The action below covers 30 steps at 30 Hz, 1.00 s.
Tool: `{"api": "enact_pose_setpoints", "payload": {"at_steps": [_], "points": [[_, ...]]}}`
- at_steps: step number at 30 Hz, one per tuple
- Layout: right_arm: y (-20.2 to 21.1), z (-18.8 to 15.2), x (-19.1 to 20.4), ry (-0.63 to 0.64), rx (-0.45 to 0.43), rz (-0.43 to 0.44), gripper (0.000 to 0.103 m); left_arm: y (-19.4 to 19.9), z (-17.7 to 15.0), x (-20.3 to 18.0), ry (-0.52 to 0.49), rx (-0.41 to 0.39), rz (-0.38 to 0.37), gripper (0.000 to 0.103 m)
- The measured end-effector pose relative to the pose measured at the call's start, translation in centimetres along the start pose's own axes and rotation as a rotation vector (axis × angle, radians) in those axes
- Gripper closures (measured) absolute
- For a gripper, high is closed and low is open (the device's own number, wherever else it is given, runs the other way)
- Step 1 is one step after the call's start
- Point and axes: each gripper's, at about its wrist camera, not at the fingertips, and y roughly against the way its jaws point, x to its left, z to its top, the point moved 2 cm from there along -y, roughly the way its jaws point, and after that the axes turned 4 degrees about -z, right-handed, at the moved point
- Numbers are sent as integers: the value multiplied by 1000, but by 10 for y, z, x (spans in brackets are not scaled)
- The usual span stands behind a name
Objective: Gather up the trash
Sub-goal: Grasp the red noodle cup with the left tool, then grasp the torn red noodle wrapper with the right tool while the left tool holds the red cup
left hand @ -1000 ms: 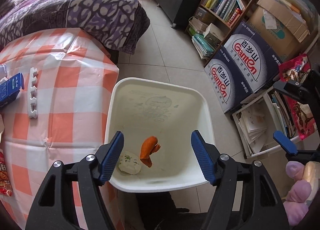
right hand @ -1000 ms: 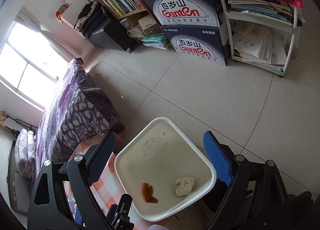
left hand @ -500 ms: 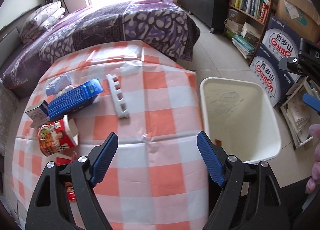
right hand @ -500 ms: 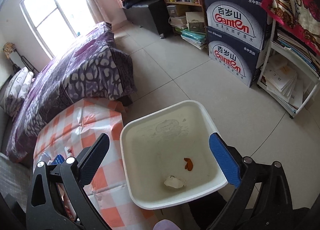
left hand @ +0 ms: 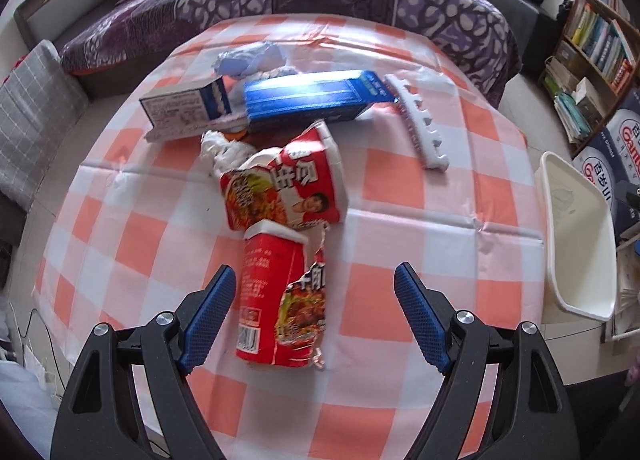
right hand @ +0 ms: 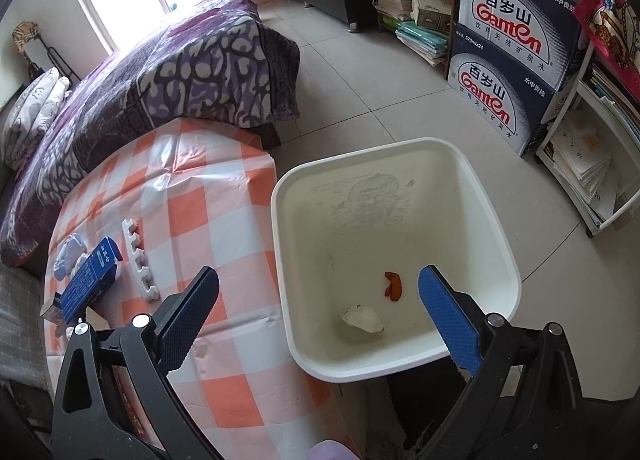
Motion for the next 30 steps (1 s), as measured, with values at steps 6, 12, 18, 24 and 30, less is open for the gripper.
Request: {"api": "enact_pose_setpoints", "payload": {"at_steps": [6,12,18,24,30], "points": [[-10,-22,33,81,28,-7,7,-21,-18,31,118,126,-90,24],[-24,-41,57,171,69,-20,7,-29,-20,30,120,144,-125,24],[-22,-54,85,229,87,73,7,-24,-22,41,157,143,-186,53],[-5,-74,135,433,22,166,7,7,-19,66,201,70,-207,57],[42,-111,201,928,-309,197,7,57,2,108,257,-68,-156,57]]}}
